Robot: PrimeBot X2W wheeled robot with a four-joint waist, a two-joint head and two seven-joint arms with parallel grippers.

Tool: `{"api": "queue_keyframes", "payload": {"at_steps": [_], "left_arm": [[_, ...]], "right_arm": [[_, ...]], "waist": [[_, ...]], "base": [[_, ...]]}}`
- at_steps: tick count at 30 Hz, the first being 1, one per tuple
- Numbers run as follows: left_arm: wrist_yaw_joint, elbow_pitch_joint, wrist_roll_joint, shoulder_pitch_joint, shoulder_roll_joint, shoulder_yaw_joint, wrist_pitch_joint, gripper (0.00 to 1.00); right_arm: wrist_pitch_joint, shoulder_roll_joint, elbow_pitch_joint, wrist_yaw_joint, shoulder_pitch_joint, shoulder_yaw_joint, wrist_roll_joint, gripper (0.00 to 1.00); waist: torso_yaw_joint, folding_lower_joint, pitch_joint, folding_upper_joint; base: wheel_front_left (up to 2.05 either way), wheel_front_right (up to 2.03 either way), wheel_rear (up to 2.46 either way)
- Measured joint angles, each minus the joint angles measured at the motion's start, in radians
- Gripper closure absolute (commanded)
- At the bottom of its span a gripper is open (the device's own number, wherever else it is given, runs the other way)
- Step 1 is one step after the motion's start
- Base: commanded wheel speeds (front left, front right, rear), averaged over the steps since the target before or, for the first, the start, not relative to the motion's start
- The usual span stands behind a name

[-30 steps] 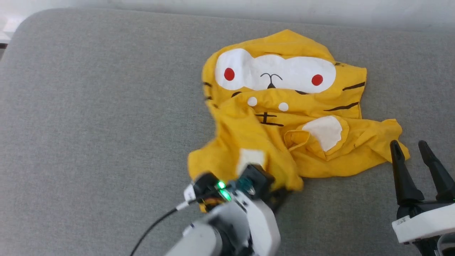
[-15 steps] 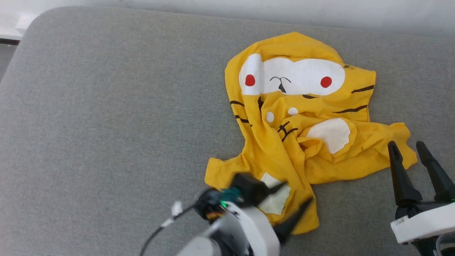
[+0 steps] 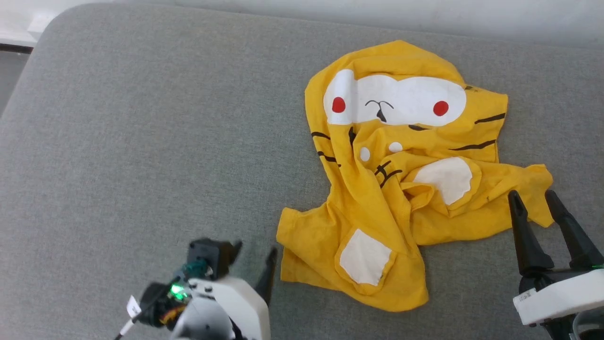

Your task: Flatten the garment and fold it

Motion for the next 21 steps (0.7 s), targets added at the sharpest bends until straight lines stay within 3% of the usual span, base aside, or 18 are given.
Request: {"api": "queue_keyframes", "payload": {"at_steps": [10,21], "left_arm": [[-0.043,-0.017,-0.07,0.044,-0.029,-0.065,0.057,0.0],[-0.053,0.105,-0.075,0.017,-0.039,-0.079,0.057,0.0]], "right_arm": [[0.003,0.0,0.001,0.0,0.0,0.004,-0.003,0.0],[0.012,0.0,-0.001,0.0,0.0,0.014,-0.004,0.0]], "waist": [[0.01,-0.0001,-0.004,0.0],[-0.014,-0.0001,-0.002,0.0]], "base": [[0.0,0.0,0.0],[0.0,0.0,0.0]]}}
